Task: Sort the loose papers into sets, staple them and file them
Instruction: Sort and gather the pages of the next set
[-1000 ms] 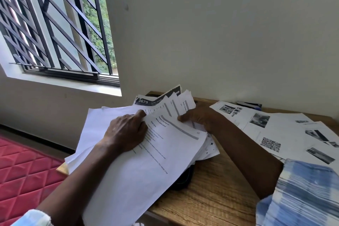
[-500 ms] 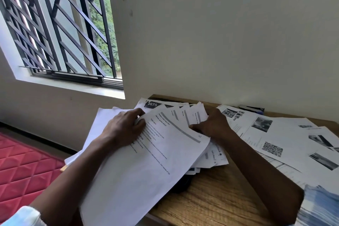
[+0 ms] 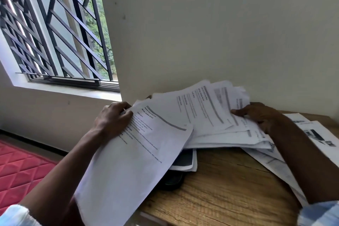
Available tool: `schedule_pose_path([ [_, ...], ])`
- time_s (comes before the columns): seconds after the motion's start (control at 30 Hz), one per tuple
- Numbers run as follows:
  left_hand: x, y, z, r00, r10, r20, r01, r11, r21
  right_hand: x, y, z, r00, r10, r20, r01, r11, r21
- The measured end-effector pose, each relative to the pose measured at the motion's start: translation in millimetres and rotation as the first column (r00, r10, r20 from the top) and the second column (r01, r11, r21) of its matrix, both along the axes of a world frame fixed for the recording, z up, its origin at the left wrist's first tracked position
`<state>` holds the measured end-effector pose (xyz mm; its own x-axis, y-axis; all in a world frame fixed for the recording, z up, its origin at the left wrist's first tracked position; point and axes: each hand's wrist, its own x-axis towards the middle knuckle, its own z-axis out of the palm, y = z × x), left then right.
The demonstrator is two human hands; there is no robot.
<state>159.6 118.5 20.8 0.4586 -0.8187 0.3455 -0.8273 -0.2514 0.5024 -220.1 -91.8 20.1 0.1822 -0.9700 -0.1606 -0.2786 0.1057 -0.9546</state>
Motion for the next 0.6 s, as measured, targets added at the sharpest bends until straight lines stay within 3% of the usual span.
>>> schedule_pose_path([
  [0.13,2,-7,9,0.989,0.086,-0.123,-0.093,0.994,-0.052,-33,-10,-3,0.936,-0.194,0.294,0.131,0.967,0.220],
  [0.3,2,-16,7,0.961,0.143,-0.236,-0.137,0.990,0.042,-48,-24,-40,0.678,-0.462,0.572,0.244,0.876,0.417],
  [0.47,-5,-25,-1,0.968,0.215,-0.129,-0.188,0.963,0.194,-40,-5,-44,0.565,-0.526,0.636,0.374,0.850,0.371],
  [0.6,-10,-29,-6,0.967,0.242,-0.079,-0.212,0.937,0.278,-32,4,-41,0.532,-0.486,0.693,0.333,0.873,0.356],
])
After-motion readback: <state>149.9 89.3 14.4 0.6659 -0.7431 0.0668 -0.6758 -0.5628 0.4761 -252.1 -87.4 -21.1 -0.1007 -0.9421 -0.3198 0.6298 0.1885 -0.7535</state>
